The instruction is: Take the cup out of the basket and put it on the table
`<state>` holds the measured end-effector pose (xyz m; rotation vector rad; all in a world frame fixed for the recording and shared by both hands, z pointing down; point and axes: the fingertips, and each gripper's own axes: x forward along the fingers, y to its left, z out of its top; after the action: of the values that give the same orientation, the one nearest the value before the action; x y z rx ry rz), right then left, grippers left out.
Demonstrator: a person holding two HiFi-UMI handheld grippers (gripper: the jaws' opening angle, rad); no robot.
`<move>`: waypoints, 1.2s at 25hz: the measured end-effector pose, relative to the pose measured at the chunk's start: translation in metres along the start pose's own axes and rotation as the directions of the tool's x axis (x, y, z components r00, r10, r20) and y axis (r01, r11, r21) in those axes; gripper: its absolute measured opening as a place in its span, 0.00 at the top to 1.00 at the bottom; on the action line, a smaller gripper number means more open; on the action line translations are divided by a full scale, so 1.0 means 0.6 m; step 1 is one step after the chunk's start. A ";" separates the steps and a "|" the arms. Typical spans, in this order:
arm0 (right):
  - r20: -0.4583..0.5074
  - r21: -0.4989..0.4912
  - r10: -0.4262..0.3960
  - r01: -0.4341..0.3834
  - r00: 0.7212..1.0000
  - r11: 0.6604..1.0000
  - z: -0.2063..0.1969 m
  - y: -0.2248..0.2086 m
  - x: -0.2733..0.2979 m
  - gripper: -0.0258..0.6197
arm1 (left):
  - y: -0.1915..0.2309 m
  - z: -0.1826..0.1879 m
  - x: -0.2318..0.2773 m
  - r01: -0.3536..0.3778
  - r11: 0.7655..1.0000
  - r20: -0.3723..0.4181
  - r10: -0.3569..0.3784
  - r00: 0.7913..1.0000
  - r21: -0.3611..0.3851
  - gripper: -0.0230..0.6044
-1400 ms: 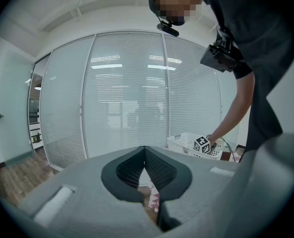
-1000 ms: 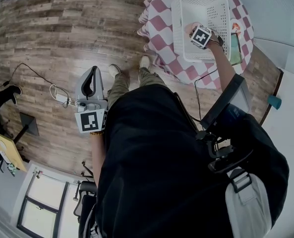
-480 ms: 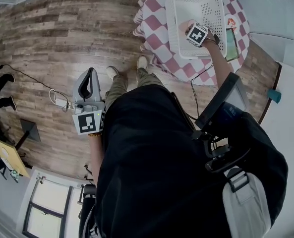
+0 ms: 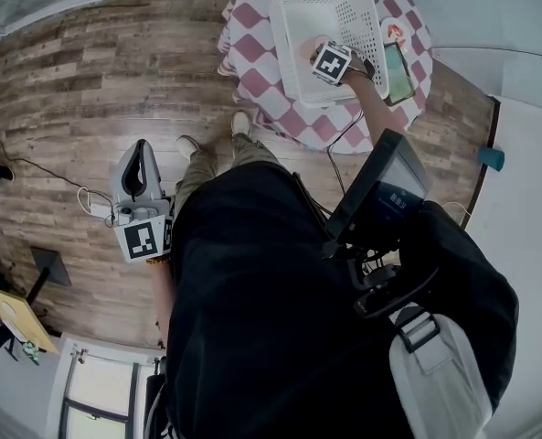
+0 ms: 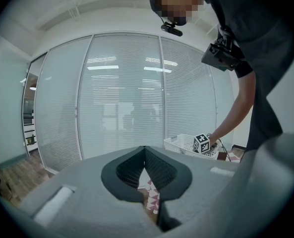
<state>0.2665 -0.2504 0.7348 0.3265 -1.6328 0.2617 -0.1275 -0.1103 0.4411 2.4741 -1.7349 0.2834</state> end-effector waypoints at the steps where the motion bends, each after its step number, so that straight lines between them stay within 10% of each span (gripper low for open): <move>1: 0.003 0.000 -0.003 0.003 1.000 1.000 0.000 -0.001 -0.004 0.92 | -0.002 0.000 0.001 0.006 1.000 0.003 -0.006 1.000 0.001 0.95; 30: 0.092 0.063 -0.134 0.128 0.987 0.990 0.031 -0.017 -0.101 0.92 | 0.007 0.011 0.016 0.082 0.996 0.046 -0.083 0.995 0.022 0.95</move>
<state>0.2574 -0.2633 0.6727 0.4948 -1.6931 0.1951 -0.1279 -0.1216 0.4364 2.5793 -1.6497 0.2383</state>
